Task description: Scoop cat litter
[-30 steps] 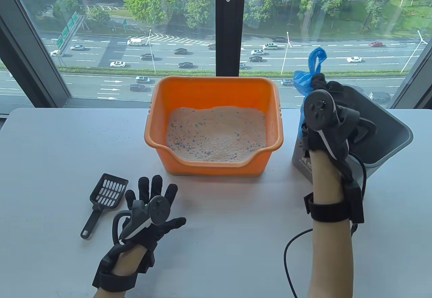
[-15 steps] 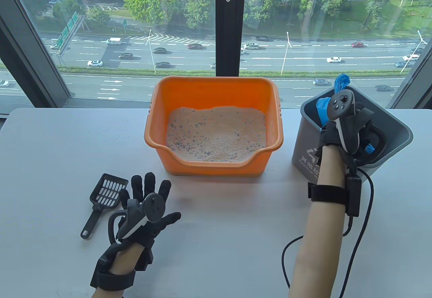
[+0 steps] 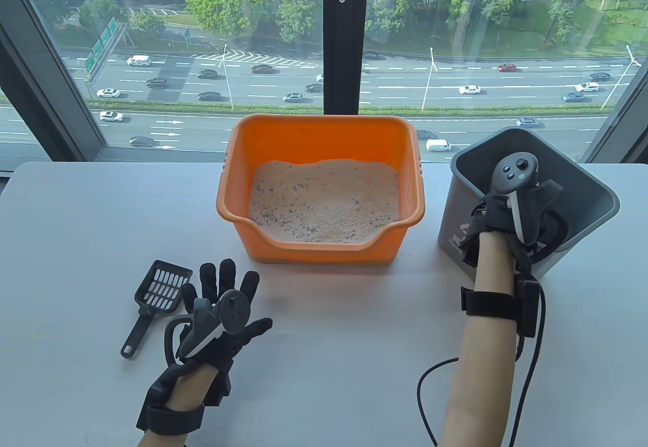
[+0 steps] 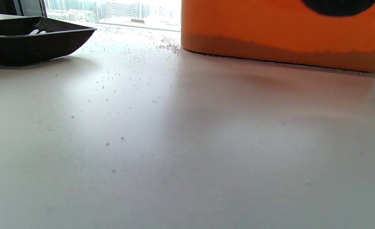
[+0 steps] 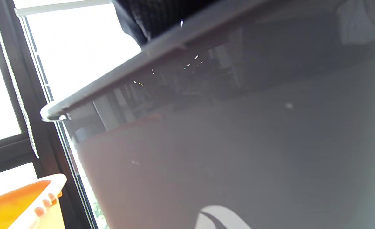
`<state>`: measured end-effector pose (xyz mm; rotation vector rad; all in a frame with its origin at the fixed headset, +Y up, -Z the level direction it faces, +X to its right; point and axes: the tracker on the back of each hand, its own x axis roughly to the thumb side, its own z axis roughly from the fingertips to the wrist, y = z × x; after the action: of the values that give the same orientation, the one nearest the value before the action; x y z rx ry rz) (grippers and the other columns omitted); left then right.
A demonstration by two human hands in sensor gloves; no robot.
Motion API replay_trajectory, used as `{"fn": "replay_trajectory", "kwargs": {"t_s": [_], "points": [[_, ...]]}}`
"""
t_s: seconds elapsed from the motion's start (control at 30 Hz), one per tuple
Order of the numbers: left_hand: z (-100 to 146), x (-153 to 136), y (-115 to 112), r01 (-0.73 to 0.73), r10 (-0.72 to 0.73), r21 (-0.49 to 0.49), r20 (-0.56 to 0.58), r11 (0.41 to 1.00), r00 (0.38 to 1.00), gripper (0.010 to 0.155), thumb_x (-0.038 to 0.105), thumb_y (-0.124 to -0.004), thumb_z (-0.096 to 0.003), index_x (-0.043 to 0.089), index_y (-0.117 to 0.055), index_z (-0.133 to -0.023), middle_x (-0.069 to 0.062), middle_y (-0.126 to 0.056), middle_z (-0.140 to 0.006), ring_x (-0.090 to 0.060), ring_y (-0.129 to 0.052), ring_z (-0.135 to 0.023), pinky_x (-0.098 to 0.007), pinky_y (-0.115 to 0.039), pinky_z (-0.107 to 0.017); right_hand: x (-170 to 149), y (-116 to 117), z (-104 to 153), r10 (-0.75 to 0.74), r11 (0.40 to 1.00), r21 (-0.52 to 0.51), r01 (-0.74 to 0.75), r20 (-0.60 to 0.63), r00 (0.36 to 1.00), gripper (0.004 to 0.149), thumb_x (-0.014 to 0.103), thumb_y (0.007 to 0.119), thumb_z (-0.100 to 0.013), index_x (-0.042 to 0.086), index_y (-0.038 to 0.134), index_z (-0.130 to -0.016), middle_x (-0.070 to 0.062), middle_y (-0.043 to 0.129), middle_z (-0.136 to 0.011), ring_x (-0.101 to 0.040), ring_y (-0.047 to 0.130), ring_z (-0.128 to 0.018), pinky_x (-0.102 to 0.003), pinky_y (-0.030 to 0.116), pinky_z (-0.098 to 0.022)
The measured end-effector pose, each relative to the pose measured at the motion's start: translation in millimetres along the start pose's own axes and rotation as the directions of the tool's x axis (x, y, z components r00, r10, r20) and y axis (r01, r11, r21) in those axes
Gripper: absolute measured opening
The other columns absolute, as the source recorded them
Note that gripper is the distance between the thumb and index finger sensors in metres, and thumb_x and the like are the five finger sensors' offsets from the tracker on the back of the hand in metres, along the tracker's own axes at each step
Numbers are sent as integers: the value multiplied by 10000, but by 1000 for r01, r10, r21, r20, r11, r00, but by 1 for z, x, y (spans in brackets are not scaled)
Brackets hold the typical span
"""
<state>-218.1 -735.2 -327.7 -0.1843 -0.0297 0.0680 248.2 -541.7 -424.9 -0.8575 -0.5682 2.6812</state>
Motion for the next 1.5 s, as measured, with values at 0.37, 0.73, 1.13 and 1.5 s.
{"fn": "replay_trajectory", "kwargs": {"t_s": [0.37, 0.73, 1.13, 1.5], "points": [[7, 15, 1, 34, -34, 11, 55, 999, 998, 887, 753, -618, -399, 554, -50, -1051, 161, 268, -1049, -197, 347, -940, -604, 128, -634, 52, 3, 133, 33, 997, -73, 3, 486, 873, 468, 272, 785, -407, 266, 780, -875, -143, 872, -877, -328, 974, -716, -483, 818, -463], [20, 35, 2, 64, -66, 17, 125, 998, 990, 889, 753, -619, -397, 550, -50, -1050, 157, 264, -1049, -199, 341, -942, -607, 122, -636, 22, 91, 251, 69, 984, 89, -155, 611, 788, 578, 331, 739, -429, 306, 563, -979, -116, 571, -1094, -346, 668, -992, -558, 651, -660], [21, 41, 2, 63, -63, 2, 150, 998, 987, 887, 750, -622, -396, 548, -59, -1050, 158, 258, -1050, -197, 335, -946, -608, 121, -637, -14, 150, 260, 13, 866, 417, -277, 535, 845, 742, 653, 452, -348, 421, 143, -982, 9, -47, -1098, -262, -44, -1012, -685, 93, -681], [20, 37, 1, 55, -53, -11, 139, 998, 989, 886, 750, -622, -396, 548, -59, -1049, 160, 261, -1046, -194, 336, -944, -607, 121, -636, -15, 157, 262, 48, 822, 458, -339, 537, 842, 806, 707, 438, -298, 450, 52, -957, 29, -165, -1051, -243, -180, -956, -677, 8, -667]]}}
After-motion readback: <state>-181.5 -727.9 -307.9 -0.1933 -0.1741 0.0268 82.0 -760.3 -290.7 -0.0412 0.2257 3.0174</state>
